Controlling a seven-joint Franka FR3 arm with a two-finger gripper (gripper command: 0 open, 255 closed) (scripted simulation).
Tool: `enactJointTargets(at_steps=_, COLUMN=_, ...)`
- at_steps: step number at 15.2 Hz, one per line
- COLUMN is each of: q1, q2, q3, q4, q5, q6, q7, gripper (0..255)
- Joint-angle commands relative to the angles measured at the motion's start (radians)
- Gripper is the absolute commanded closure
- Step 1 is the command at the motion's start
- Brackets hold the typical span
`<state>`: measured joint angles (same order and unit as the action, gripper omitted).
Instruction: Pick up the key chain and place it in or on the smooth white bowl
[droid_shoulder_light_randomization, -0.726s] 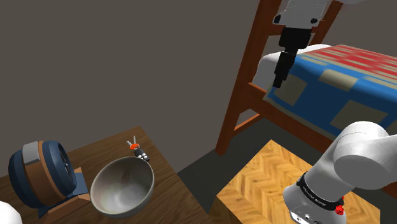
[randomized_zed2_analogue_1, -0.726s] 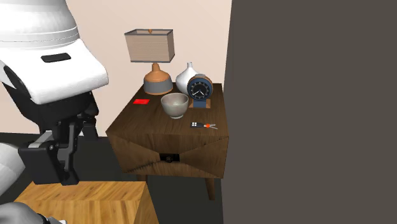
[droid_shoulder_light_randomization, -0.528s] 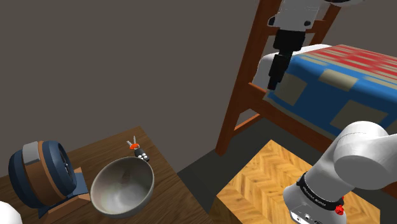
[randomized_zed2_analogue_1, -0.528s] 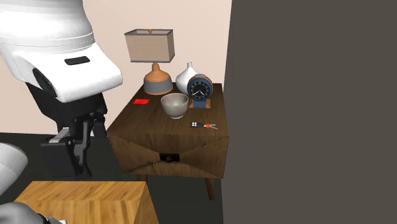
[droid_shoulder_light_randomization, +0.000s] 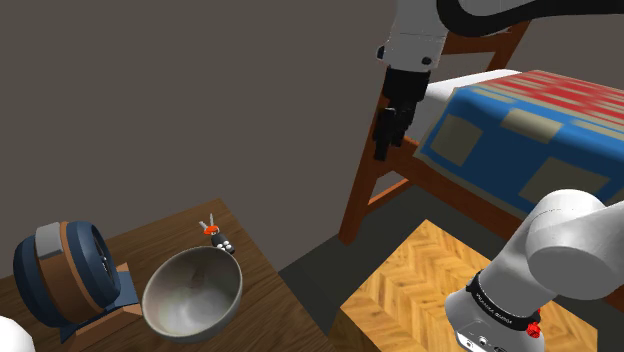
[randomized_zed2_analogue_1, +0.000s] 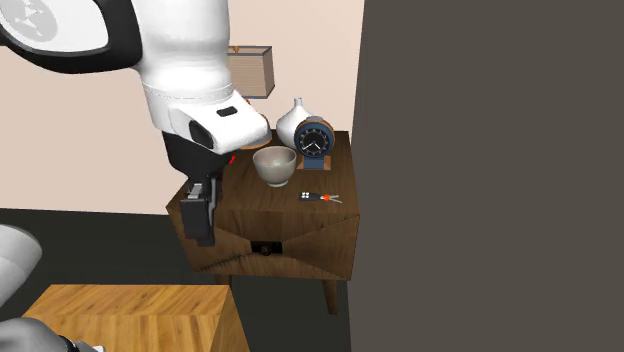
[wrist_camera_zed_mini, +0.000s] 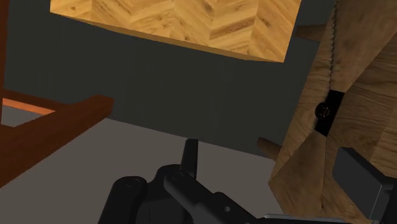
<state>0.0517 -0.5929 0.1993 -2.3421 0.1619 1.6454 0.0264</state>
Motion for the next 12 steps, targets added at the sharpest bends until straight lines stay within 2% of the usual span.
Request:
enactJointTargets(at_steps=1, q1=0.009, q2=0.048, q3=0.036, q4=0.008, q5=0.017, q6=0.048, q7=0.038, gripper=0)
enactJointTargets(at_steps=7, q1=0.028, q2=0.222, q3=0.139, q4=0.076, q5=0.034, q6=0.177, q7=0.152, gripper=0)
enactJointTargets(at_steps=12, q1=0.04, q2=0.391, q3=0.217, q4=0.166, q5=0.006, q6=0.269, q7=0.259, gripper=0)
